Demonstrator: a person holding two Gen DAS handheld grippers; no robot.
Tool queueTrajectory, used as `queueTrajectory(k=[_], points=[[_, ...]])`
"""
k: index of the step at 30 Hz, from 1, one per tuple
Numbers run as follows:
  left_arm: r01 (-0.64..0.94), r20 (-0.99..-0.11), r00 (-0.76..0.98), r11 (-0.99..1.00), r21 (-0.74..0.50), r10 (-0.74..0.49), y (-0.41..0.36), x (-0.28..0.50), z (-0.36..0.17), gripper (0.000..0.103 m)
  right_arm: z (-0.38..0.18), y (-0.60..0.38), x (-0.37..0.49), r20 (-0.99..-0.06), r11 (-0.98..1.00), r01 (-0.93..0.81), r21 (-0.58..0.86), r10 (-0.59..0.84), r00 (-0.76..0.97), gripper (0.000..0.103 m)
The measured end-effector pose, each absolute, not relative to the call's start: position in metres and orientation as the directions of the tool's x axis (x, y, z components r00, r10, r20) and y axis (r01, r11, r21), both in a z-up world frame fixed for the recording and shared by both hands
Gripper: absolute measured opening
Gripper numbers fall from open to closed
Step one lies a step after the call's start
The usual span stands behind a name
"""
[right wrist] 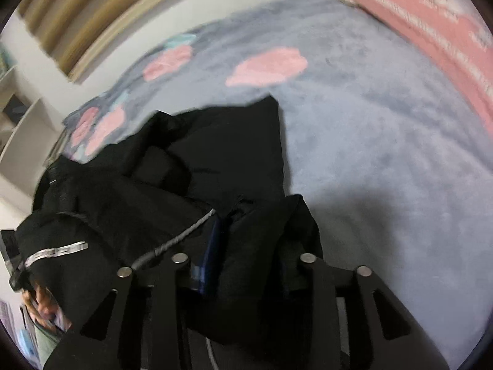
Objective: Fold large clothes
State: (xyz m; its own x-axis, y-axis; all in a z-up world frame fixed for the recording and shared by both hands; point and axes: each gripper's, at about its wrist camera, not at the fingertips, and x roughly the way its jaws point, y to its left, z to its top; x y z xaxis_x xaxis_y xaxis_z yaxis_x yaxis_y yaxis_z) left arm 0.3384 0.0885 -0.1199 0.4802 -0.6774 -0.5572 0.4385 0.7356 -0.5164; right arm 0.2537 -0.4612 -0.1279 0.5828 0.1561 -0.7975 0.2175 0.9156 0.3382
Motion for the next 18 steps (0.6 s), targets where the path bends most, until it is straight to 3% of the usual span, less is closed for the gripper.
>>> queueTrajectory(k=[1,2,4,11,18], points=[[0.441,-0.545,0.483,0.728,-0.525,-0.686,0.1,0.332,-0.111,0.078,-0.116,-0.463,0.241,-0.784,0.921,0.194,0.336,0.159,0.6,0.057],[0.446,-0.514,0.496,0.713,-0.541,-0.7,0.116,0.323,-0.101,0.083,-0.11,-0.465,0.234,-0.777,0.925,0.186,0.332,0.156,0.61,0.077],[0.462,-0.456,0.52,0.686,-0.562,-0.723,0.136,0.314,-0.089,0.083,-0.096,-0.467,0.214,-0.752,0.937,0.16,0.311,0.14,0.644,0.103],[0.409,-0.587,0.552,0.805,-0.429,-0.593,0.116,0.34,-0.105,0.083,-0.096,-0.458,0.217,-0.737,0.974,0.074,0.215,0.113,0.666,0.103],[0.369,-0.635,0.45,0.778,-0.508,-0.628,0.088,0.408,-0.149,0.083,-0.113,-0.468,0.259,-0.727,0.981,0.024,0.192,0.126,0.675,0.103]])
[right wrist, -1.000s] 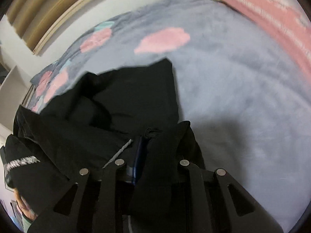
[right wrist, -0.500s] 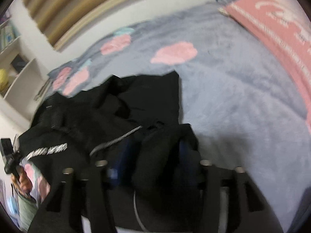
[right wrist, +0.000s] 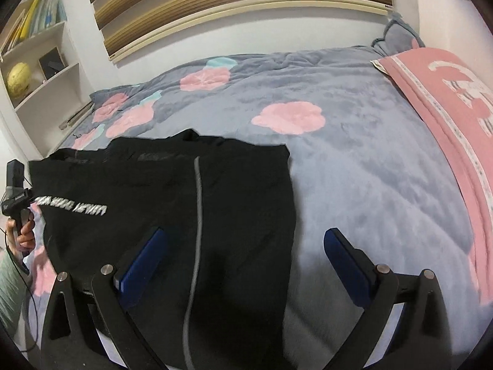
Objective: Fold large clothes
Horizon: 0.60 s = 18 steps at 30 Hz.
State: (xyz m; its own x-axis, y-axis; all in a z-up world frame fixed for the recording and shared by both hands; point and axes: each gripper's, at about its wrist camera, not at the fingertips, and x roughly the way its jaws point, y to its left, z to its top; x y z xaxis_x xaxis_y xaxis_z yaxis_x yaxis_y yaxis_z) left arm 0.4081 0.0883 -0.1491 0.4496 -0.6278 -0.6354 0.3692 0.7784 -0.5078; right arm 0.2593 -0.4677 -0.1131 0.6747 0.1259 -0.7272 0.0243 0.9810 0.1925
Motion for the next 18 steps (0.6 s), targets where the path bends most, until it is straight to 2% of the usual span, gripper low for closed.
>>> queueTrajectory(k=[4,7,8,9,10,11,12,14,18], points=[[0.379,-0.585,0.362,0.688,-0.619,-0.726,0.086,0.427,-0.163,0.083,-0.128,-0.477,0.295,-0.726,0.981,-0.008,0.195,0.15,0.671,0.103],[0.385,-0.562,0.342,0.658,-0.647,-0.753,0.081,0.435,-0.168,0.083,-0.142,-0.479,0.319,-0.733,0.975,-0.025,0.222,0.184,0.655,0.103],[0.386,-0.561,0.343,0.657,-0.647,-0.754,0.078,0.437,-0.168,0.083,-0.147,-0.477,0.325,-0.74,0.972,-0.035,0.234,0.201,0.642,0.099],[0.395,-0.559,0.353,0.661,-0.638,-0.75,0.075,0.437,-0.166,0.074,-0.149,-0.473,0.328,-0.742,0.969,-0.055,0.242,0.221,0.633,0.088],[0.411,-0.565,0.37,0.675,-0.612,-0.738,0.071,0.434,-0.163,0.04,-0.15,-0.469,0.329,-0.747,0.971,-0.067,0.228,0.218,0.628,0.05],[0.427,-0.576,0.384,0.692,-0.582,-0.722,0.068,0.43,-0.159,0.021,-0.15,-0.463,0.326,-0.755,0.982,-0.063,0.178,0.177,0.632,0.036],[0.436,-0.589,0.4,0.711,-0.551,-0.702,0.066,0.426,-0.155,0.013,-0.146,-0.458,0.32,-0.746,0.989,-0.058,0.135,0.14,0.65,0.035],[0.449,-0.591,0.458,0.747,-0.491,-0.664,0.068,0.411,-0.143,0.01,-0.137,-0.454,0.307,-0.727,0.995,-0.052,0.09,0.101,0.679,0.026],[0.405,-0.529,0.572,0.777,-0.482,-0.627,0.088,0.388,-0.107,0.009,-0.101,-0.448,0.286,-0.675,0.999,0.027,-0.043,-0.049,0.736,0.021]])
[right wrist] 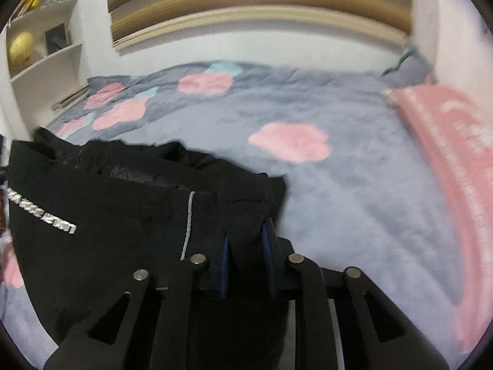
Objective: Fold large clothes
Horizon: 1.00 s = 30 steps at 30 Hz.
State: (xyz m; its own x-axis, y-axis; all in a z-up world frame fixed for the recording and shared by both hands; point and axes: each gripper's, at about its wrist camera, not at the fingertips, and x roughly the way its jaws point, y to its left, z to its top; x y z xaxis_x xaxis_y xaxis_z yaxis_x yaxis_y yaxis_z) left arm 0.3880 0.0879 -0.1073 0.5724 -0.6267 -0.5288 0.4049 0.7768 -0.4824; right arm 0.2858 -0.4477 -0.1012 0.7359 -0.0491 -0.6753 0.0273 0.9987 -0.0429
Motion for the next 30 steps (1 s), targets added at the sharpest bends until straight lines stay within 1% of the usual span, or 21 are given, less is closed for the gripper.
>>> queueTrajectory(k=[4,6,7,10,11,13,15,16,17,18,20,21,22,23,24,25,27,28,29,30], points=[[0.354,-0.44,0.657,0.766,-0.537,-0.612,0.105,0.384,-0.072,0.009,-0.056,-0.444,0.287,-0.598,0.989,0.109,-0.102,-0.149,0.788,0.018],[0.315,-0.447,0.692,0.794,-0.519,-0.567,0.102,0.391,-0.061,0.009,-0.042,-0.443,0.302,-0.589,0.982,0.148,-0.121,-0.191,0.785,0.017],[0.286,-0.464,0.7,0.808,-0.514,-0.543,0.099,0.398,-0.06,0.009,-0.041,-0.444,0.31,-0.596,0.978,0.165,-0.127,-0.208,0.776,0.017],[0.154,-0.578,0.677,0.855,-0.495,-0.456,0.091,0.43,-0.084,0.009,-0.06,-0.448,0.342,-0.652,0.969,0.199,-0.145,-0.245,0.717,0.017],[0.115,-0.623,0.65,0.866,-0.486,-0.436,0.087,0.442,-0.1,0.009,-0.075,-0.451,0.354,-0.687,0.969,0.204,-0.141,-0.244,0.685,0.017],[0.057,-0.708,0.605,0.907,-0.417,-0.363,0.076,0.457,-0.132,0.009,-0.112,-0.456,0.374,-0.754,0.969,0.21,-0.13,-0.234,0.614,0.017],[0.029,-0.766,0.546,0.921,-0.39,-0.341,0.068,0.466,-0.166,0.01,-0.148,-0.462,0.384,-0.809,0.974,0.204,-0.094,-0.194,0.554,0.017],[0.011,-0.786,0.51,0.917,-0.4,-0.349,0.066,0.471,-0.185,0.011,-0.163,-0.463,0.388,-0.83,0.977,0.201,-0.07,-0.168,0.531,0.017],[0.002,-0.793,0.495,0.913,-0.407,-0.355,0.066,0.473,-0.196,0.012,-0.182,-0.463,0.391,-0.846,0.978,0.201,-0.053,-0.151,0.512,0.02],[-0.001,-0.794,0.493,0.912,-0.41,-0.356,0.067,0.475,-0.202,0.014,-0.189,-0.462,0.392,-0.846,0.978,0.2,-0.061,-0.157,0.509,0.021],[0.007,-0.794,0.501,0.919,-0.393,-0.343,0.066,0.477,-0.203,0.018,-0.196,-0.459,0.394,-0.839,0.975,0.204,-0.087,-0.182,0.512,0.024],[0.013,-0.804,0.5,0.931,-0.365,-0.322,0.064,0.478,-0.201,0.023,-0.196,-0.459,0.394,-0.84,0.974,0.206,-0.092,-0.187,0.51,0.026],[0.014,-0.811,0.501,0.94,-0.341,-0.302,0.064,0.476,-0.199,0.036,-0.197,-0.46,0.394,-0.842,0.973,0.209,-0.094,-0.19,0.505,0.029],[0.013,-0.813,0.513,0.949,-0.315,-0.277,0.065,0.473,-0.198,0.043,-0.195,-0.459,0.394,-0.843,0.973,0.211,-0.093,-0.19,0.504,0.032],[0.013,-0.804,0.53,0.951,-0.31,-0.269,0.068,0.469,-0.193,0.05,-0.191,-0.46,0.39,-0.838,0.974,0.208,-0.083,-0.182,0.514,0.032],[0.021,-0.785,0.541,0.938,-0.345,-0.3,0.077,0.464,-0.188,0.05,-0.186,-0.458,0.389,-0.835,0.976,0.202,-0.077,-0.174,0.523,0.033],[0.029,-0.732,0.565,0.896,-0.443,-0.381,0.098,0.452,-0.177,0.05,-0.167,-0.456,0.37,-0.808,0.983,0.182,-0.029,-0.13,0.575,0.039],[0.036,-0.701,0.585,0.877,-0.48,-0.408,0.109,0.444,-0.169,0.05,-0.157,-0.455,0.362,-0.793,0.985,0.171,-0.011,-0.113,0.599,0.055],[0.042,-0.688,0.596,0.872,-0.488,-0.414,0.114,0.438,-0.162,0.05,-0.138,-0.45,0.346,-0.756,0.989,0.15,0.015,-0.087,0.649,0.07],[0.045,-0.685,0.6,0.872,-0.487,-0.413,0.119,0.431,-0.152,0.05,-0.124,-0.446,0.335,-0.723,0.99,0.138,0.017,-0.084,0.686,0.076]])
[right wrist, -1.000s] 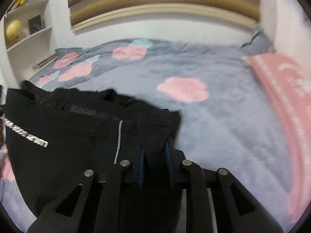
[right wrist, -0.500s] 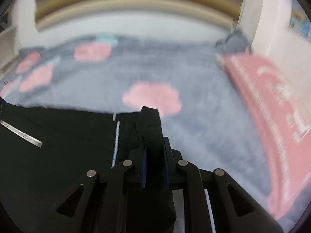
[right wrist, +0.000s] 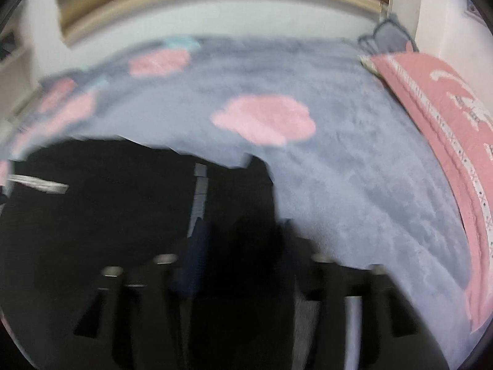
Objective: Fold large clothes
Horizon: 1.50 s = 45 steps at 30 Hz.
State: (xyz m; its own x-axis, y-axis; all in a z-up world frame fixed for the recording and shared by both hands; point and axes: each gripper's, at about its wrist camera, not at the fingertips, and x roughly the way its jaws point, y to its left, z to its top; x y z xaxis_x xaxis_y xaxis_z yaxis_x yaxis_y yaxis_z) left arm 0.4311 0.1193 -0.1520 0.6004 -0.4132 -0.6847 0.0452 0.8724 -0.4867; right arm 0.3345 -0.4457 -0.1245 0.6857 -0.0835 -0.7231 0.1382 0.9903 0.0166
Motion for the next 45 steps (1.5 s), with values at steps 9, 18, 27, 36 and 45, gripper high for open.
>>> queueTrajectory(k=[9,18,27,36,45], points=[[0.359,-0.616,0.5,0.793,-0.493,-0.609,0.039,0.358,-0.078,0.051,-0.056,-0.359,0.274,-0.707,0.993,-0.05,0.109,0.113,0.698,0.085],[0.295,-0.772,0.375,0.856,-0.425,-0.512,-0.046,0.347,-0.171,0.051,-0.173,-0.322,0.301,-0.878,0.998,-0.027,0.05,0.057,0.474,0.085],[0.314,-0.733,0.445,0.856,-0.41,-0.514,-0.047,0.339,-0.126,0.052,-0.141,-0.322,0.303,-0.823,0.991,-0.077,0.105,0.13,0.553,0.084],[0.168,-0.812,0.386,0.899,-0.405,-0.438,-0.071,0.438,-0.141,0.065,-0.165,-0.307,0.401,-0.842,0.993,-0.03,0.116,0.114,0.528,0.075],[0.233,-0.822,0.427,0.924,-0.302,-0.376,-0.078,0.436,-0.164,0.067,-0.181,-0.312,0.399,-0.824,0.994,-0.016,0.112,0.102,0.557,0.075]])
